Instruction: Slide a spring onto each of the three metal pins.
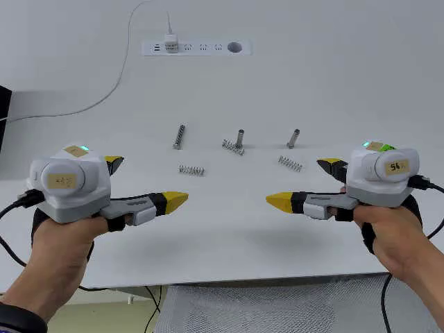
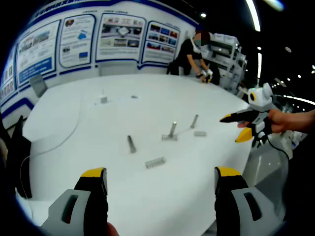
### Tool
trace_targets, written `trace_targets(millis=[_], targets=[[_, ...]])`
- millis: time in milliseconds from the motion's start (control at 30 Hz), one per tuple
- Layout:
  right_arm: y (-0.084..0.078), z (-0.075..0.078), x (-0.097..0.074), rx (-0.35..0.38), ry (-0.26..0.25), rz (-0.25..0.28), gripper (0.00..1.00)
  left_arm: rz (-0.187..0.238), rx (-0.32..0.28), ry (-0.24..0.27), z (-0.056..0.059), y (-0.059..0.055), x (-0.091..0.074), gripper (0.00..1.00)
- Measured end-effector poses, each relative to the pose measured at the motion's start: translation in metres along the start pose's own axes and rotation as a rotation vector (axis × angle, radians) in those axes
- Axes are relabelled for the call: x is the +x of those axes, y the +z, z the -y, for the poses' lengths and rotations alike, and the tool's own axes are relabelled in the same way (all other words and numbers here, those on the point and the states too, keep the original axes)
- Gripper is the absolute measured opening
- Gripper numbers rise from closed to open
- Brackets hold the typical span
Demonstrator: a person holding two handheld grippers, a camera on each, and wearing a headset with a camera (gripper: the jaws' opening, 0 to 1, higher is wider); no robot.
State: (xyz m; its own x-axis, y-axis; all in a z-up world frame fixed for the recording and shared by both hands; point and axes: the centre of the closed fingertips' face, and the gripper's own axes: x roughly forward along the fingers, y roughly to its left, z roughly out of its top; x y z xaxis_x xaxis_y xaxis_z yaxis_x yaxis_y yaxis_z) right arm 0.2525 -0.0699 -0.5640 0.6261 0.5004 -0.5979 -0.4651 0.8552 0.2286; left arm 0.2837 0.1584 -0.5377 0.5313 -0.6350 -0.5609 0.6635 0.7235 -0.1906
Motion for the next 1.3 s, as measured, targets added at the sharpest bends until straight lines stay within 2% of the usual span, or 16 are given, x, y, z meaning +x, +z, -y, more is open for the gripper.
trace_targets(millis=[667, 867, 1000, 1300], targets=[[-0.001, 0.001, -0.001, -0.003, -0.009, -0.007, 0.93, -0.007, 0.0, -0.007, -0.002, -0.001, 0.004, 0.91], [-0.002, -0.001, -0.001, 0.001, -0.009, -0.009, 0.93, -0.022, 0.007, -0.005, -0.005, -0.005, 0.007, 0.91], [-0.003, -0.001, -0.002, 0.005, -0.008, -0.012, 0.92, -0.033, 0.007, 0.01, -0.014, -0.007, 0.009, 0.91], [-0.01, 0.002, -0.004, 0.012, -0.018, -0.023, 0.92, -0.027, -0.014, 0.031, -0.03, -0.006, 0.012, 0.9]])
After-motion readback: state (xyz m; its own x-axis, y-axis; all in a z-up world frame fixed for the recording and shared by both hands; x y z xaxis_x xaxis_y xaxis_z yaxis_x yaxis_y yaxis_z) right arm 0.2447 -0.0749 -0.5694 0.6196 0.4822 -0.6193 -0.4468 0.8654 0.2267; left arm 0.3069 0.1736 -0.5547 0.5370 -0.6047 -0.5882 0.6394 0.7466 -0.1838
